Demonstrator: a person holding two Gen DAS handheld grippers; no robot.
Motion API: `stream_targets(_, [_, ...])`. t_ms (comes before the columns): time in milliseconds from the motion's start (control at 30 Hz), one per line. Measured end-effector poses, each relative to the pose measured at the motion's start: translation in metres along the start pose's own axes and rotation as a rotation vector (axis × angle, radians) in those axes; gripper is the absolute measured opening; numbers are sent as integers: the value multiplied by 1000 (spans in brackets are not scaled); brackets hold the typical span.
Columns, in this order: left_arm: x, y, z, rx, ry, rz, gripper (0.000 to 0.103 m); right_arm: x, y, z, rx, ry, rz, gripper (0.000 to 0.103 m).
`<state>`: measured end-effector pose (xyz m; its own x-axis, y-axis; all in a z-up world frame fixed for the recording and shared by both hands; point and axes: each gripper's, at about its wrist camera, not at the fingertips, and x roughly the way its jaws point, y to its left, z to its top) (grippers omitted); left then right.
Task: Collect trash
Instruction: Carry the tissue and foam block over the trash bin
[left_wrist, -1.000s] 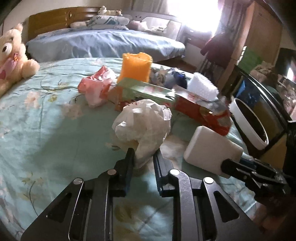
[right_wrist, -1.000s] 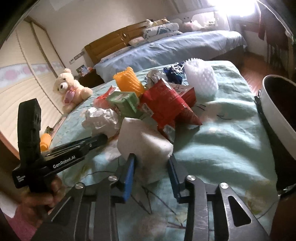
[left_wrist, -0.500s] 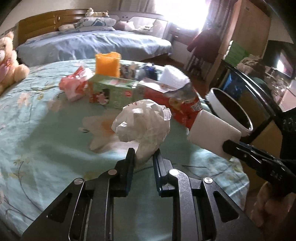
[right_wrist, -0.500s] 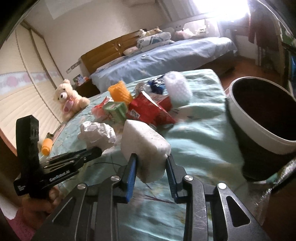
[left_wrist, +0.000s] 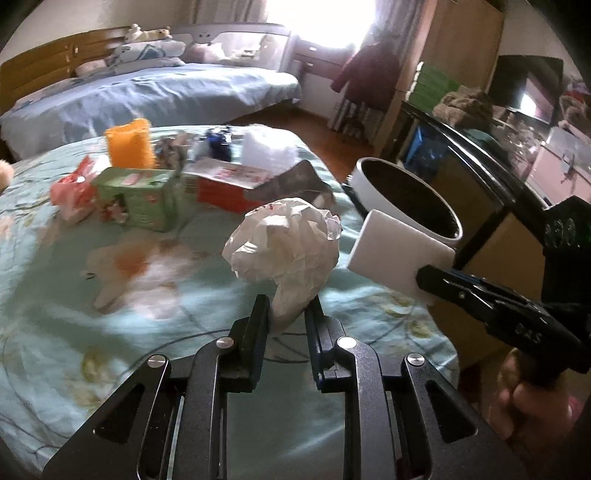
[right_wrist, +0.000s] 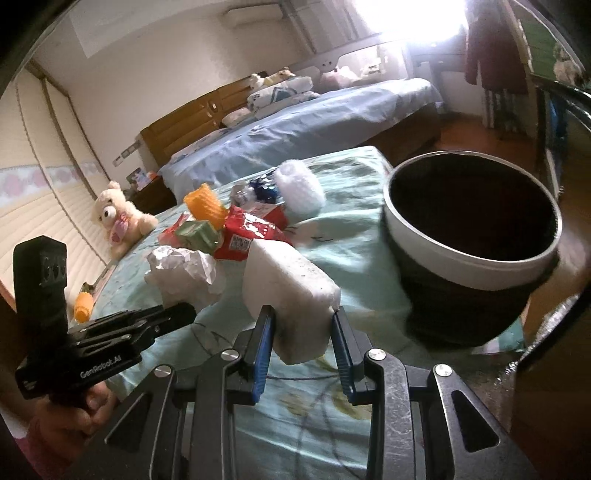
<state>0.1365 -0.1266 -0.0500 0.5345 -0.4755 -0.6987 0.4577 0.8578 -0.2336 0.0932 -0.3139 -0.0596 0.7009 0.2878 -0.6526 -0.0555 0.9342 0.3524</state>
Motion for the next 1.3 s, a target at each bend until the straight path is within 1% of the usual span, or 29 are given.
stream_targets(433, [14, -52, 16, 88, 14, -68, 18, -28, -43, 7, 62, -68, -72, 31])
stream_targets(667, [28, -81, 26, 139, 22, -89, 18, -37, -61, 11, 82, -91, -106, 31])
stream_targets(1000, [52, -98, 40, 156, 50, -106, 18, -42, -86, 20, 119, -109, -141, 31])
stream_targets(1300, [64, -110, 61, 176, 47, -120, 18, -44, -101, 32, 118, -129, -196, 31])
